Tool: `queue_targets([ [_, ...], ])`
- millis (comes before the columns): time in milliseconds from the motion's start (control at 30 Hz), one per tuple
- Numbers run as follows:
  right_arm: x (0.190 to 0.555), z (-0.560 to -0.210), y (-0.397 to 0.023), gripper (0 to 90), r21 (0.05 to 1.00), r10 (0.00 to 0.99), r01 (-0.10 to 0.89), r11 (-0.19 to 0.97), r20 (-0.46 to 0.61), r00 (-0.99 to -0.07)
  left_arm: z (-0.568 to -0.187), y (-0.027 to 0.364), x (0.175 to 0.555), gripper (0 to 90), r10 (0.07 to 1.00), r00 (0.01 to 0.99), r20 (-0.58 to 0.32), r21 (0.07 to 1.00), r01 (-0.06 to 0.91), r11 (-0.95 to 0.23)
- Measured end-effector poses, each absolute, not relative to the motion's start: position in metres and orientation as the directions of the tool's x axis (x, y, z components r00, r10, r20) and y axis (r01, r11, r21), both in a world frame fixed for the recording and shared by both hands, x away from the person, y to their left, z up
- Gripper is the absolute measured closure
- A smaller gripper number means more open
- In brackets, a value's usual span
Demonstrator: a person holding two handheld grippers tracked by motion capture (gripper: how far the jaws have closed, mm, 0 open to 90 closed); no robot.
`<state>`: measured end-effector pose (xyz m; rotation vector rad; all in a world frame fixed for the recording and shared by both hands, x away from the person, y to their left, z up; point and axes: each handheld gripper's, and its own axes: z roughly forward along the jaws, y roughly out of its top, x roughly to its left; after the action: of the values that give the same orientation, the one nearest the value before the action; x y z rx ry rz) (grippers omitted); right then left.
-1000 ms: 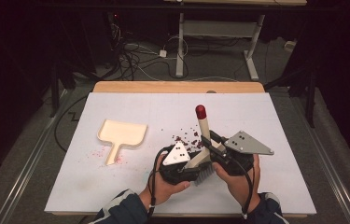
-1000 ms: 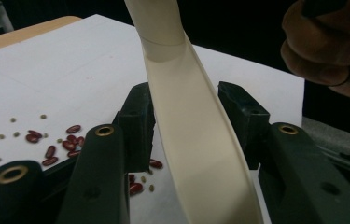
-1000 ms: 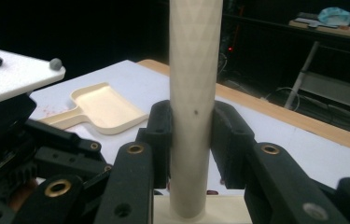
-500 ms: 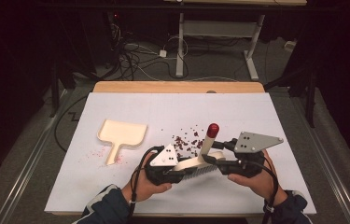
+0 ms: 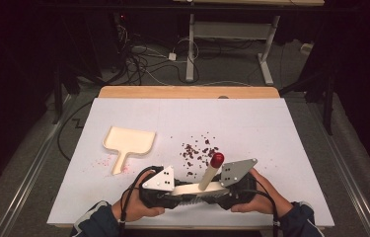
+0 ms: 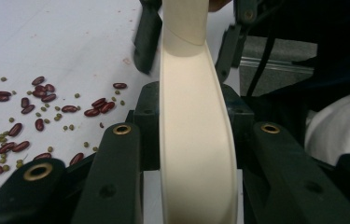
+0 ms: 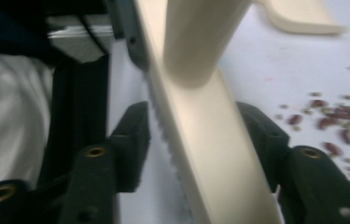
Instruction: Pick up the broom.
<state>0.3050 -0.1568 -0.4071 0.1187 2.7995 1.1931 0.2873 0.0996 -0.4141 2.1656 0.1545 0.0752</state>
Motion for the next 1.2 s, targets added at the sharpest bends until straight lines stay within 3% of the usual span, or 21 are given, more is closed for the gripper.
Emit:
queue_targets([
  [133, 0.307, -0.414, -0.153, 62.2, 0.723, 0.077, 0.027, 0.691, -0.036, -0.996, -0.414, 0.100, 0.285, 64.6, 0.130, 0.991, 0.019, 0.819, 0.059, -0.570],
  [267, 0.305, -0.414, -0.152, 67.4, 0.723, 0.082, 0.037, 0.690, -0.027, -0.996, -0.413, 0.104, 0.289, 56.8, 0.166, 0.986, 0.015, 0.837, 0.079, -0.541],
  [433, 0.307, -0.410, -0.155, 68.3, 0.719, 0.105, 0.022, 0.695, -0.072, -0.992, -0.407, 0.113, 0.292, 37.5, 0.289, 0.955, 0.068, 0.850, 0.096, -0.517],
  [533, 0.311, -0.407, -0.158, 68.3, 0.726, 0.133, 0.028, 0.687, -0.087, -0.987, -0.403, 0.125, 0.291, 31.9, 0.369, 0.924, 0.098, 0.866, 0.103, -0.489],
  [600, 0.311, -0.405, -0.162, 68.3, 0.730, 0.189, 0.086, 0.678, -0.060, -0.980, -0.402, 0.135, 0.288, 24.8, 0.429, 0.893, 0.136, 0.870, 0.099, -0.483],
  [800, 0.319, -0.398, -0.172, 68.3, 0.746, 0.259, 0.127, 0.654, -0.063, -0.964, -0.411, 0.174, 0.284, 20.5, 0.564, 0.803, 0.196, 0.866, 0.128, -0.483],
  [933, 0.326, -0.394, -0.178, 68.3, 0.761, 0.307, 0.151, 0.630, -0.065, -0.950, -0.420, 0.203, 0.282, 20.1, 0.637, 0.750, 0.180, 0.867, 0.184, -0.462],
  [1200, 0.332, -0.386, -0.190, 68.3, 0.778, 0.399, 0.181, 0.601, -0.096, -0.912, -0.443, 0.239, 0.272, 18.7, 0.712, 0.672, 0.205, 0.834, 0.260, -0.486],
])
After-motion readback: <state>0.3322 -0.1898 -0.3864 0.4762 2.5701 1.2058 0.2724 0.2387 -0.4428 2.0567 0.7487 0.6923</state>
